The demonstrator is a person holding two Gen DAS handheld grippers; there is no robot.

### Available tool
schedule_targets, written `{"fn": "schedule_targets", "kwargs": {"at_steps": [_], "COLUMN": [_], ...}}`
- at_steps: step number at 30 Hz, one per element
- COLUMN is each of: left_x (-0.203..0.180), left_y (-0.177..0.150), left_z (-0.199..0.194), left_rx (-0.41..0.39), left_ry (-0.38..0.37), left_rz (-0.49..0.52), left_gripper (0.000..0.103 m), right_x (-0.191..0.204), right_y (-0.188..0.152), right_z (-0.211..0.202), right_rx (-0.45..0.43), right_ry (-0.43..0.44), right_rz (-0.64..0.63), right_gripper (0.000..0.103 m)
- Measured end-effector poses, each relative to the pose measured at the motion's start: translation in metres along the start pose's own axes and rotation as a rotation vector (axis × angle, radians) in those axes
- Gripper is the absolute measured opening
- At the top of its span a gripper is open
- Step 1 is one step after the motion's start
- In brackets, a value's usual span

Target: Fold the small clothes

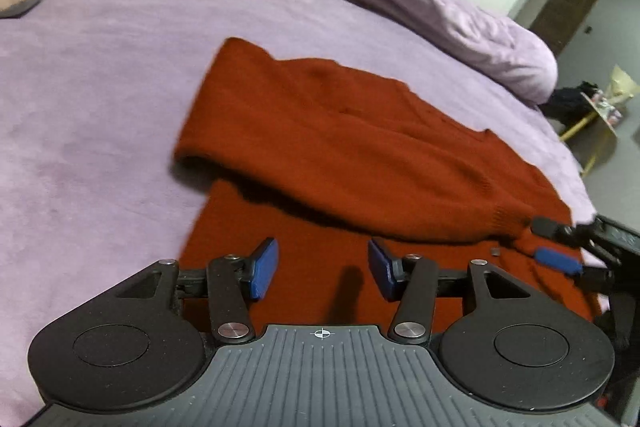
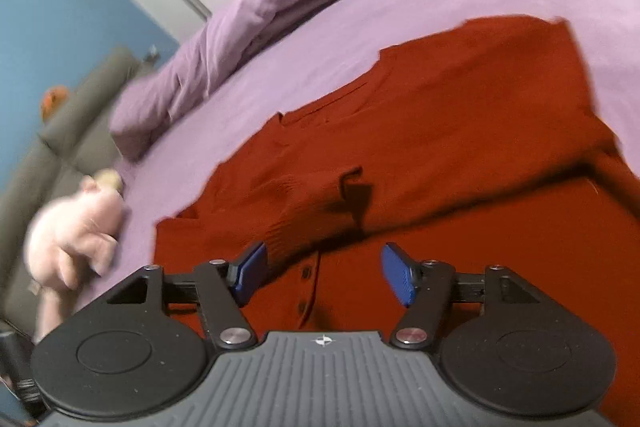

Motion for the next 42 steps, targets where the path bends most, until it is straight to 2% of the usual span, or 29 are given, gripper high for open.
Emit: {"fn": "schedule_targets", "kwargs": {"at_steps": [2, 4, 6, 8, 9, 11, 15, 19, 22, 24, 26, 28, 29, 30, 35, 37, 38, 40, 42], "left_x": [0.005, 0.005, 0.004, 0.002, 0.001, 0.001, 0.001, -0.003, -0.004, -0.006, -0.007, -0.006, -0.006, -0.006, -0.01, -0.012, -0.013, -0.017, -0.02], "left_y": [0.0, 0.002, 0.002, 0.005, 0.006, 0.009, 0.017, 0.017, 0.013, 0.013, 0.014, 0.015, 0.015, 0.016, 0.017, 0.017, 0.018, 0.021, 0.025], "left_z": [0.0, 0.01, 0.013, 0.015, 0.016, 0.017, 0.021, 0.024, 0.028, 0.028, 0.028, 0.029, 0.029, 0.03, 0.033, 0.034, 0.034, 0.033, 0.032], "left_rx": [-0.001, 0.001, 0.002, -0.005, -0.009, -0.014, -0.021, -0.024, -0.004, 0.002, 0.006, 0.008, 0.009, 0.009, 0.01, 0.016, 0.018, 0.007, -0.01], "left_ry": [0.018, 0.028, 0.032, 0.035, 0.036, 0.039, 0.047, 0.047, 0.064, 0.069, 0.067, 0.065, 0.067, 0.069, 0.073, 0.077, 0.08, 0.078, 0.085], "left_rz": [0.01, 0.016, 0.017, 0.024, 0.026, 0.027, 0.018, 0.027, 0.054, 0.071, 0.075, 0.07, 0.065, 0.062, 0.071, 0.08, 0.083, 0.093, 0.121], "left_gripper": [0.057, 0.058, 0.06, 0.061, 0.061, 0.061, 0.061, 0.064, 0.064, 0.065, 0.065, 0.066, 0.066, 0.066, 0.067, 0.067, 0.067, 0.067, 0.068], "right_x": [0.006, 0.014, 0.022, 0.026, 0.027, 0.026, 0.024, -0.003, -0.034, -0.056, -0.078, -0.088, -0.093, -0.095, -0.082, -0.075, -0.07, -0.06, -0.046], "right_y": [0.009, 0.012, 0.013, 0.013, 0.014, 0.027, 0.065, 0.084, 0.074, 0.06, 0.052, 0.05, 0.051, 0.052, 0.054, 0.052, 0.053, 0.053, 0.062], "right_z": [0.015, 0.026, 0.035, 0.043, 0.042, 0.031, -0.017, -0.044, -0.033, -0.017, -0.011, -0.008, -0.005, -0.001, 0.02, 0.027, 0.03, 0.034, 0.021], "right_rx": [-0.03, -0.035, -0.022, -0.012, -0.024, -0.074, -0.258, -0.367, -0.317, -0.231, -0.183, -0.169, -0.154, -0.137, -0.094, -0.078, -0.078, -0.066, -0.161], "right_ry": [-0.052, -0.056, -0.052, -0.073, -0.078, -0.081, -0.047, -0.139, -0.236, -0.264, -0.282, -0.255, -0.225, -0.191, -0.112, -0.13, -0.139, -0.137, -0.18], "right_rz": [-0.063, -0.084, -0.116, -0.156, -0.166, -0.175, -0.158, -0.169, -0.207, -0.189, -0.125, -0.05, 0.0, 0.037, 0.069, 0.031, 0.004, -0.042, -0.158], "right_gripper": [0.064, 0.061, 0.05, 0.014, 0.001, 0.001, 0.001, 0.001, 0.001, 0.002, 0.006, 0.021, 0.038, 0.044, 0.044, 0.033, 0.012, 0.008, 0.007]}}
Point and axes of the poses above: each gripper's, at about its wrist camera, not at the fingertips, and z roughly the way its jaws point, x to its left, y to its top, the point moved 10 cm from there along z, roughly the way its jaws point, and after that the axes turned 9 degrees about -y, right-handed, at the moved point
